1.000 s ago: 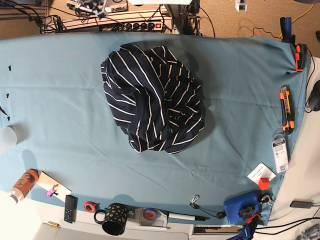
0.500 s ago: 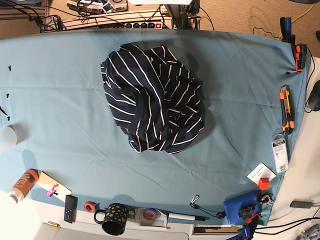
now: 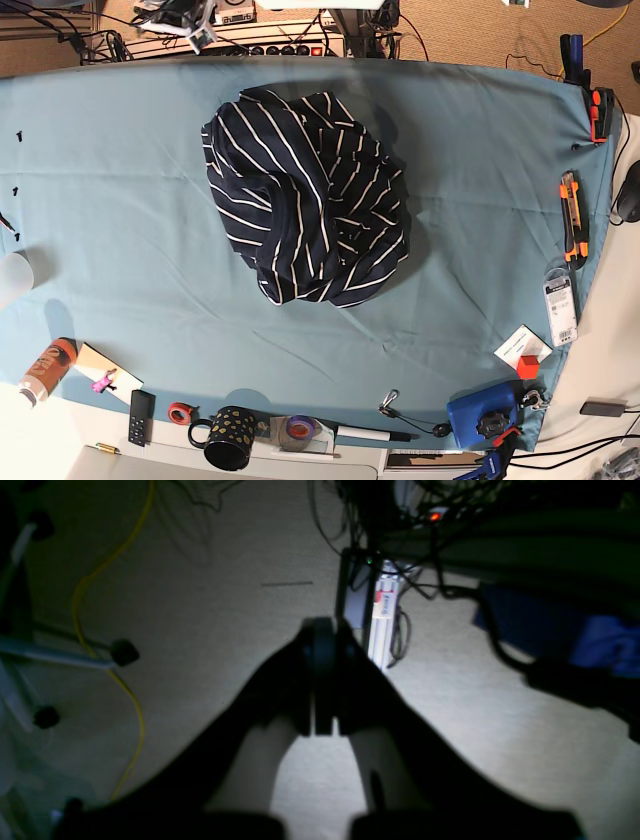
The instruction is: Layout the t-shirt on the table in an organized manner, then fold the t-shirt properly
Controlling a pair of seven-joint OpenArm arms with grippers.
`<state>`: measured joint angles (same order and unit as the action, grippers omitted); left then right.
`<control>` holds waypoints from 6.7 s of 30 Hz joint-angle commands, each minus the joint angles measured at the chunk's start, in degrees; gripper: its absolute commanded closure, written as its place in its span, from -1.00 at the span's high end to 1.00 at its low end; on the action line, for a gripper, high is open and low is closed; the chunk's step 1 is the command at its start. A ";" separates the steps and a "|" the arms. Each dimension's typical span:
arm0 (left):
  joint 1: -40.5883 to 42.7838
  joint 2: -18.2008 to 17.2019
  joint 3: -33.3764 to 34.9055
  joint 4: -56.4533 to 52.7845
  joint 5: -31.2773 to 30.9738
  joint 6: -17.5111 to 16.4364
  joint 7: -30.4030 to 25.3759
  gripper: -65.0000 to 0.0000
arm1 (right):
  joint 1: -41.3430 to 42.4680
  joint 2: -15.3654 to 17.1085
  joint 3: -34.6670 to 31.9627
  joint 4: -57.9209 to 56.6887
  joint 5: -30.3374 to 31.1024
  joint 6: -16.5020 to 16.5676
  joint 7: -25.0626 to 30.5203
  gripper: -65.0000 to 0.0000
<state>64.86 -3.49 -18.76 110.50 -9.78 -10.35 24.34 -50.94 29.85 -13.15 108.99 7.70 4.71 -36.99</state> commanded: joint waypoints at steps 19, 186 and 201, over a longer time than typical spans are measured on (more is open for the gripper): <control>1.46 -0.20 -0.15 24.50 -2.91 -0.17 11.98 -1.00 | -1.55 0.48 5.01 25.38 -0.02 0.13 -7.61 -1.00; -20.26 -0.15 -0.11 24.50 -5.05 -13.73 1.16 -0.28 | 32.39 -8.44 11.10 4.72 31.56 30.97 -23.93 -0.68; -20.26 -0.17 -0.11 24.50 -5.09 -13.73 1.14 -0.28 | 46.01 -8.41 16.44 15.17 15.72 23.52 -11.74 -1.00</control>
<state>44.12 -3.53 -18.81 134.02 -14.11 -24.05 26.92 -5.69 20.91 2.98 123.37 22.68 28.18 -50.50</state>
